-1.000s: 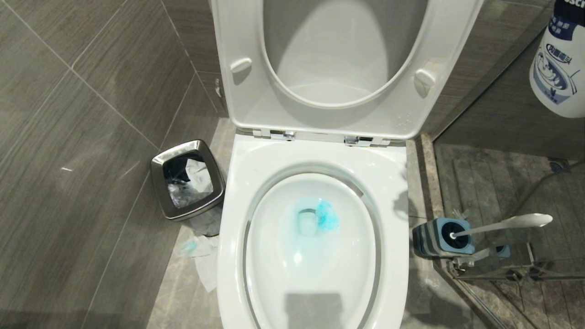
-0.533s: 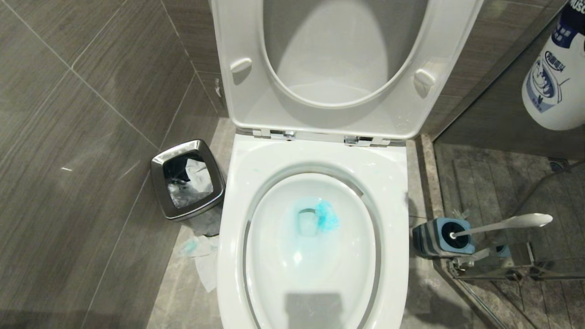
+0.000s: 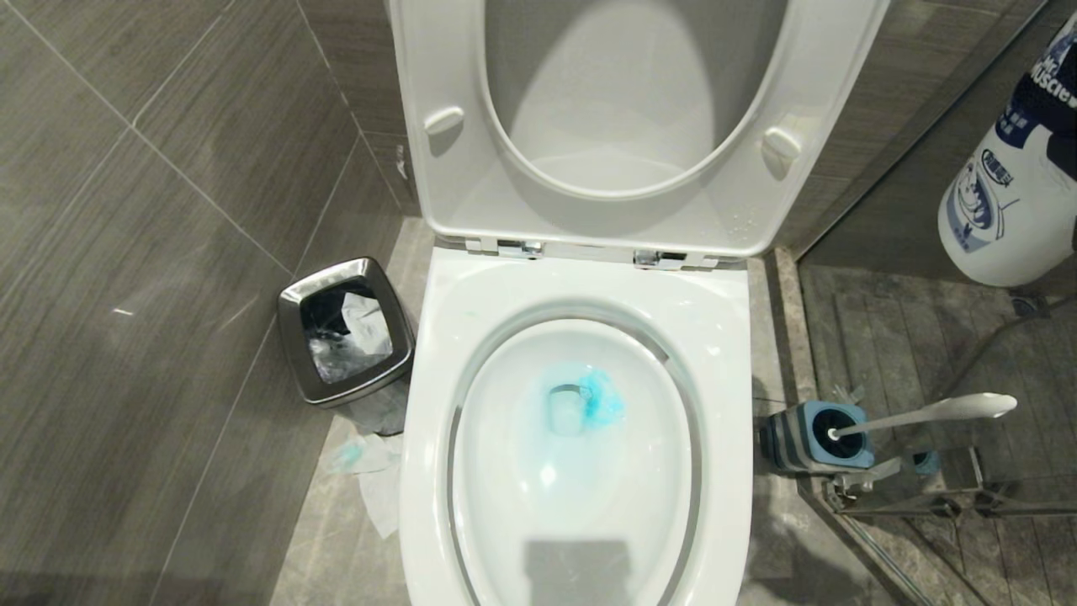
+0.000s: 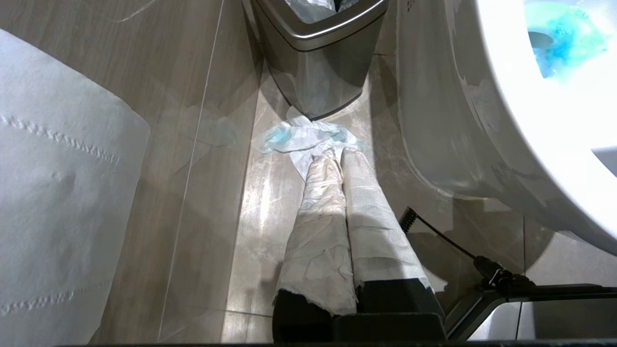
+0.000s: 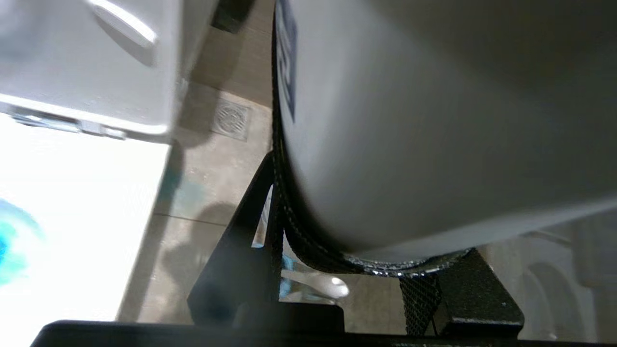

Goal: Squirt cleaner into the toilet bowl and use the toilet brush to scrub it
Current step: Place the cleaning agent on the floor

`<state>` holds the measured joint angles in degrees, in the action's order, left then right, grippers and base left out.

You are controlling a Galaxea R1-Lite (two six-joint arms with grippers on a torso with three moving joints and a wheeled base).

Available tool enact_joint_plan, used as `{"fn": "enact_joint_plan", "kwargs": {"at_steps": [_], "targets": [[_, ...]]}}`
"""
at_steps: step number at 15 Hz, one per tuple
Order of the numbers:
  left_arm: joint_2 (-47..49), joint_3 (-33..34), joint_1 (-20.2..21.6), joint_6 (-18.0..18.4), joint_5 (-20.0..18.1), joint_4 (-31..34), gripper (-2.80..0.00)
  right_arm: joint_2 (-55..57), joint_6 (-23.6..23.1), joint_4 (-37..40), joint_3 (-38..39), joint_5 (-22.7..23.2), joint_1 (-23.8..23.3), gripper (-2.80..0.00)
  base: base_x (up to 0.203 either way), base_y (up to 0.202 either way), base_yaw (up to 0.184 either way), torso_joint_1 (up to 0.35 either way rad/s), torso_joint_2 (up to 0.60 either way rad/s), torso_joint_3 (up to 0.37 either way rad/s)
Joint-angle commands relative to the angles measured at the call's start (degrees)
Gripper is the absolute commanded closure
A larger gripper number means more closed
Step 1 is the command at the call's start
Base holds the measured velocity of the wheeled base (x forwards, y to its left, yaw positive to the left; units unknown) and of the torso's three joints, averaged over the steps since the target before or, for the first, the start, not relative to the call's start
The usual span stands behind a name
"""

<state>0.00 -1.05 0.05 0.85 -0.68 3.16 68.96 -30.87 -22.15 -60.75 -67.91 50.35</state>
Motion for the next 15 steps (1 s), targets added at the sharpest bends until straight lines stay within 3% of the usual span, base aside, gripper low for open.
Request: {"fn": "enact_joint_plan", "kwargs": {"at_steps": [1, 10, 15], "targets": [[0.00, -0.01, 0.00, 0.03, 0.07, 0.01, 0.00, 0.10, -0.04, -0.09, 0.72, -0.37, -1.34, 0.00, 0.000, 0.000, 0.000, 0.000, 0.00, 0.000], [0.00, -0.01, -0.04, 0.03, 0.07, 0.01, 0.00, 2.65, 0.06, 0.33, 1.64, 2.50, -15.09, 0.00, 0.000, 0.000, 0.000, 0.000, 0.00, 0.000], [0.00, -0.01, 0.04, 0.03, 0.06, 0.01, 0.00, 3.64, 7.31, 0.41, 3.01, 10.17, -17.58, 0.00, 0.000, 0.000, 0.000, 0.000, 0.00, 0.000]]}}
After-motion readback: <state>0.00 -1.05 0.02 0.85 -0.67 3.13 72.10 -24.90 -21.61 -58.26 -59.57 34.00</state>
